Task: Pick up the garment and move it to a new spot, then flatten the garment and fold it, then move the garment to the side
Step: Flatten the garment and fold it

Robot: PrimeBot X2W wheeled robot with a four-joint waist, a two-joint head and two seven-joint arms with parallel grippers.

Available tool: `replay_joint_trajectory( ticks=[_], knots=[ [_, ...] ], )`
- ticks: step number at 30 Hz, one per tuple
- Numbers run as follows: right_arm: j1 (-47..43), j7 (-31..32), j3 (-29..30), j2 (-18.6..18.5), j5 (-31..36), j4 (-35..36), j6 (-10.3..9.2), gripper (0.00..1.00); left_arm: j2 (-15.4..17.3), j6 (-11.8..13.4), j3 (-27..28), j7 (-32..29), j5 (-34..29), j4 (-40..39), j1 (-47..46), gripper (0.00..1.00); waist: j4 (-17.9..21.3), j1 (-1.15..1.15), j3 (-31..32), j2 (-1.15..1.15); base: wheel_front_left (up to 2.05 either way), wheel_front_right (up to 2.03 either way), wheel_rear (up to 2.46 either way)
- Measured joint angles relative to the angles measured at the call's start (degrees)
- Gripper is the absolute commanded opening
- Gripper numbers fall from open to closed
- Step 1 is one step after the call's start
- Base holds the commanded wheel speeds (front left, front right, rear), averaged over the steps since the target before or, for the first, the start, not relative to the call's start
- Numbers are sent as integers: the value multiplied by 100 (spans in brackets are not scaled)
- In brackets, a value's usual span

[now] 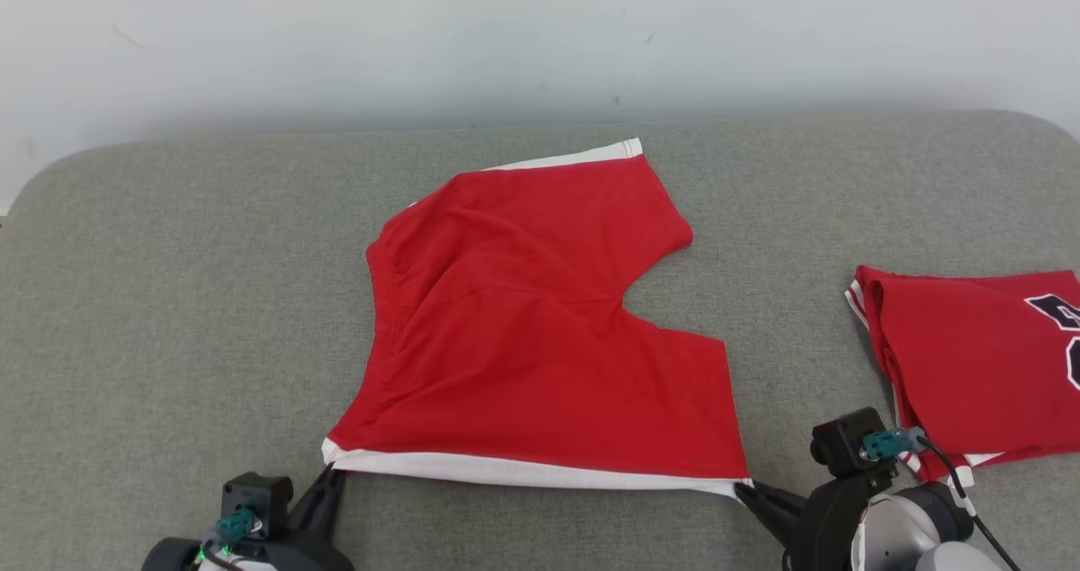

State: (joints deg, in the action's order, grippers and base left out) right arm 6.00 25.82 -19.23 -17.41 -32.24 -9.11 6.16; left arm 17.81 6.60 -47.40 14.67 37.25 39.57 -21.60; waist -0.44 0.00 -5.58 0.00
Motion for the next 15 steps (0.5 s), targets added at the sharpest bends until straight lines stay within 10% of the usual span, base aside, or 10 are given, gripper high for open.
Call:
replay_joint_trajectory(
  ticks=[3,4,5,6,15],
  knots=[
    [-50,96,-8,-21,-24,55,14,0,-13,1,67,0,-86,-52,88,0,-21,0,5,0,0,0,0],
    [-84,110,-10,-31,-52,65,14,86,-12,4,60,0,-122,-101,127,23,-26,0,6,1,0,0,0],
    [-97,155,-13,-46,-57,59,13,100,-12,33,45,0,-159,-146,157,45,-30,0,7,0,0,0,0],
    [-99,193,-2,-73,-67,57,5,100,-3,52,52,0,-191,-168,170,95,-33,0,8,0,0,0,0],
    [-122,255,100,-98,-204,74,-23,100,25,52,209,-1,-414,-399,468,100,-49,0,32,0,0,0,0]
  ],
)
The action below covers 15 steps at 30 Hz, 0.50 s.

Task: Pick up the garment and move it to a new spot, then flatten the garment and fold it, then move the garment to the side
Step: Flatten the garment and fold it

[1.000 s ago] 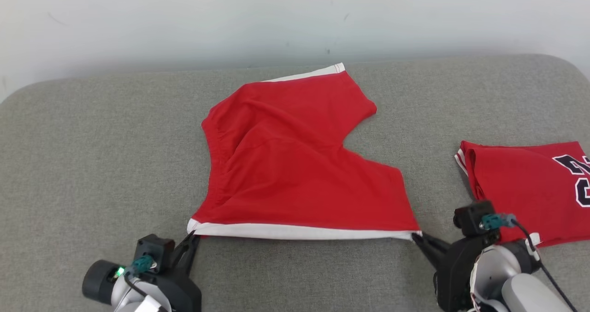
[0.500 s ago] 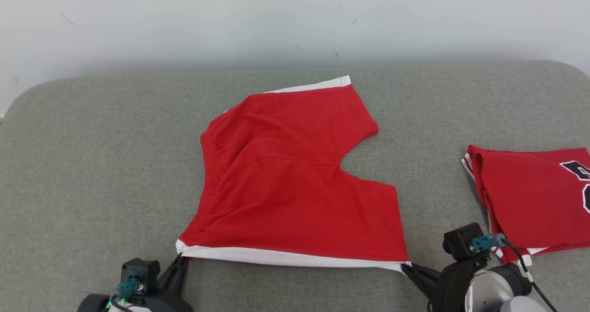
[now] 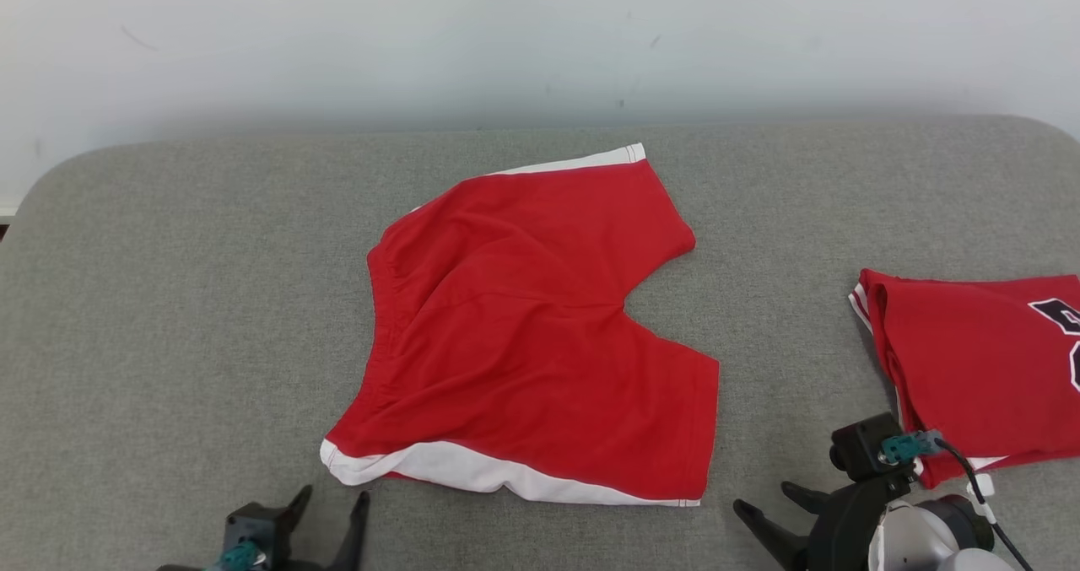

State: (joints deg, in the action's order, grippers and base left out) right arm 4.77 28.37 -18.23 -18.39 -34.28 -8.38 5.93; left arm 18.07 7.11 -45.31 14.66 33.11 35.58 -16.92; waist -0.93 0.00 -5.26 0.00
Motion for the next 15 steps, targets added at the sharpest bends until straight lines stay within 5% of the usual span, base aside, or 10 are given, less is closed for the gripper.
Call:
replay_joint_trajectory(
  ticks=[9,15],
  knots=[
    [-191,-331,446,-78,-9,289,-266,100,220,0,923,0,-32,-339,177,100,-40,0,172,0,0,0,0],
    [-185,-1131,904,334,-101,535,-577,100,170,0,1692,0,-108,-937,258,100,-79,0,372,0,0,0,0]
  ],
)
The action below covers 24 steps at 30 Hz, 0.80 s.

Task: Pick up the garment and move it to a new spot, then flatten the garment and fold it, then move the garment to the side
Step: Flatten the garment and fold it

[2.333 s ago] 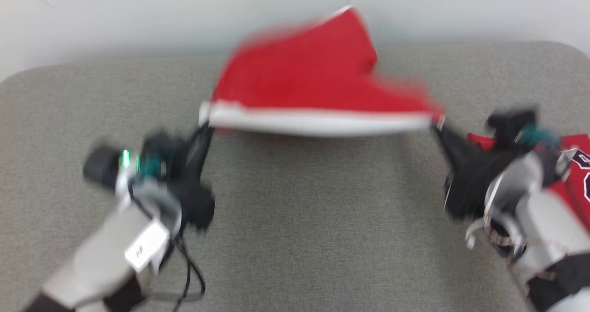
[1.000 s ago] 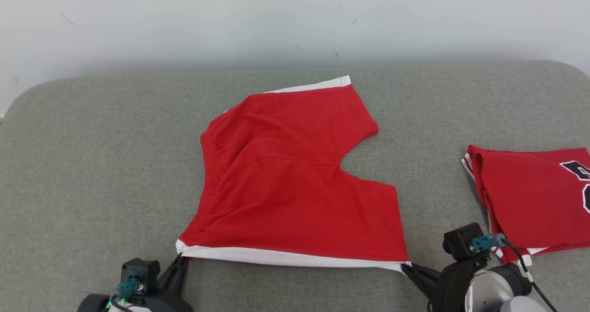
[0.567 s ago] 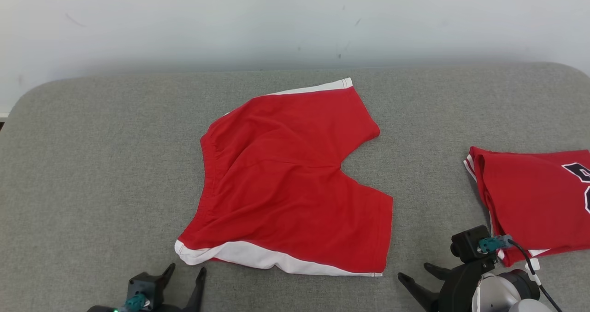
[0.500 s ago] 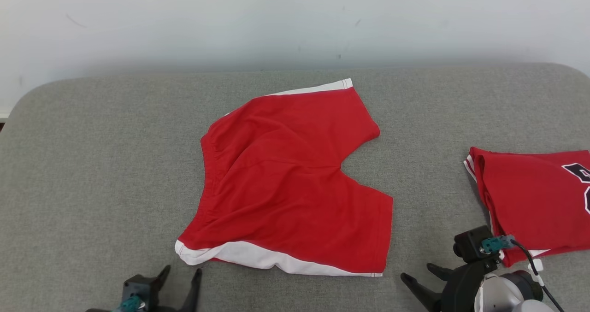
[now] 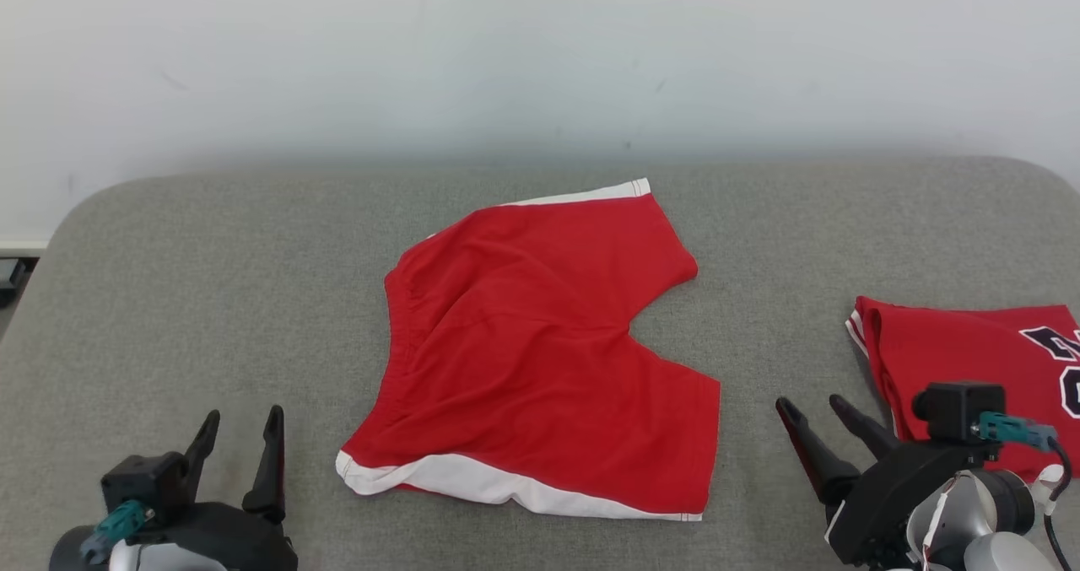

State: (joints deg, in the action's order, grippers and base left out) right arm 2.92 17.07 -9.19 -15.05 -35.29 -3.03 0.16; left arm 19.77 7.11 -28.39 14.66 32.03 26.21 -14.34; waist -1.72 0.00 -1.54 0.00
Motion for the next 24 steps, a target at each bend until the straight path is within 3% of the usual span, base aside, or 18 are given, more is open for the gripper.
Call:
replay_joint_trajectory(
  ticks=[9,24],
  knots=[
    [-46,-976,223,379,76,129,-271,100,-170,1,512,1,-82,-690,529,100,60,0,297,0,0,0,0],
    [-485,-1601,240,552,102,-159,-252,100,-133,1,755,-482,-280,-1528,1267,100,168,0,472,0,0,0,0]
  ],
)
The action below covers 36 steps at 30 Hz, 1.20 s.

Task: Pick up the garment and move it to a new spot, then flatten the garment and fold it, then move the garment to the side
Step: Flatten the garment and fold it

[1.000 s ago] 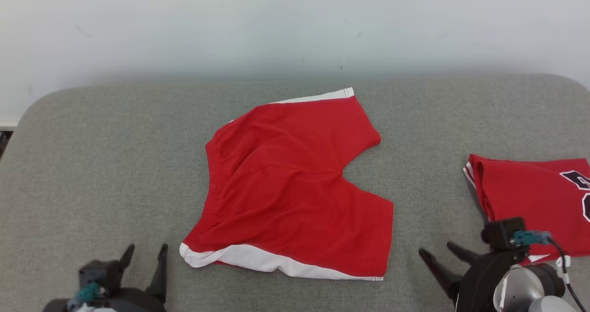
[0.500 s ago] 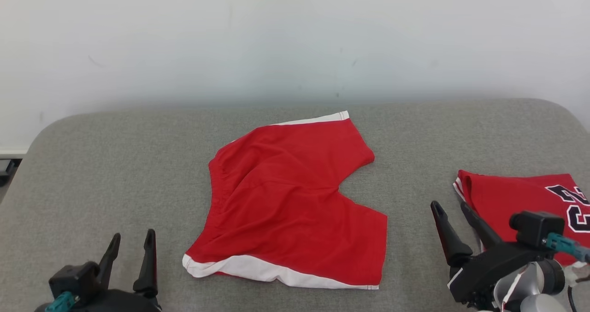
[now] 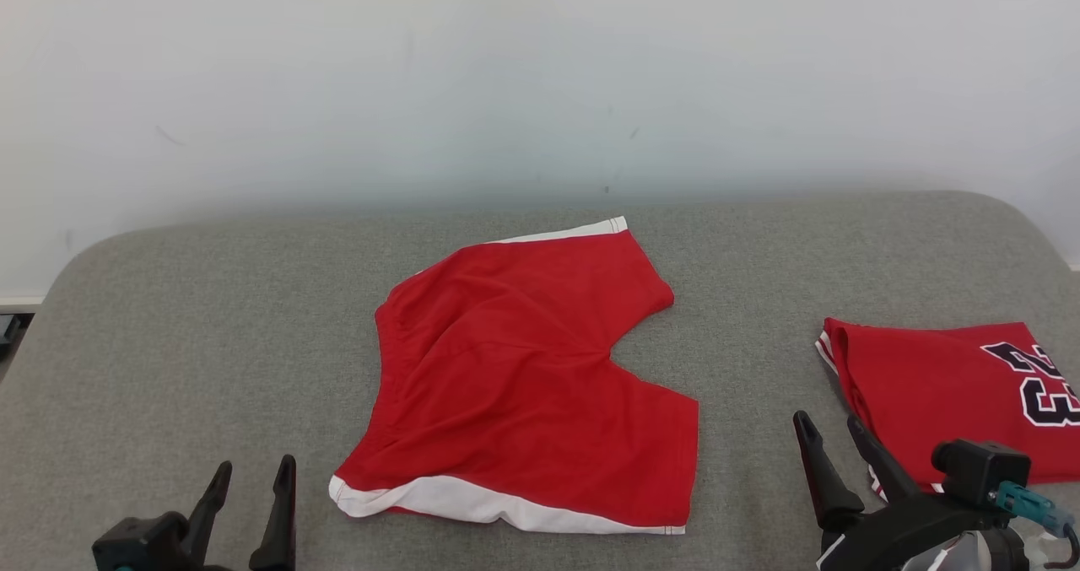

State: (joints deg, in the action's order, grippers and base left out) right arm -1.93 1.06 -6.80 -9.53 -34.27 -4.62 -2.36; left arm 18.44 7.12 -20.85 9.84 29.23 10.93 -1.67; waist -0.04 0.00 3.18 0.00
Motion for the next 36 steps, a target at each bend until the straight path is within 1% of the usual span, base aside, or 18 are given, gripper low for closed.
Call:
replay_joint_trajectory(
  ticks=[8,13,20,27,30,32,36],
  knots=[
    [1,-116,-19,10,-1,-63,86,100,-40,0,158,-359,-171,-348,46,100,4,0,-23,0,0,0,0],
    [1,-191,-7,18,-9,-90,96,100,-73,0,191,-581,-274,-510,150,100,3,0,-48,0,0,0,0],
    [7,-235,-51,58,-36,-164,182,100,-85,0,334,-816,-363,-753,149,100,11,0,-84,0,0,0,0],
    [9,-204,-93,60,-44,-253,186,100,-144,0,364,-1062,-410,-875,149,100,5,0,-140,0,0,0,0],
    [17,-66,-218,71,-44,-278,186,100,-125,0,305,-1234,-457,-821,106,100,-16,0,-188,0,0,0,0],
    [24,78,-367,99,-42,-305,187,100,-37,-18,178,-1385,-541,-657,-35,100,-33,0,-227,0,0,0,0],
    [143,410,-742,204,37,-370,212,100,153,-263,92,-1724,-592,-186,-518,100,-46,0,-349,0,0,0,0]
  ],
)
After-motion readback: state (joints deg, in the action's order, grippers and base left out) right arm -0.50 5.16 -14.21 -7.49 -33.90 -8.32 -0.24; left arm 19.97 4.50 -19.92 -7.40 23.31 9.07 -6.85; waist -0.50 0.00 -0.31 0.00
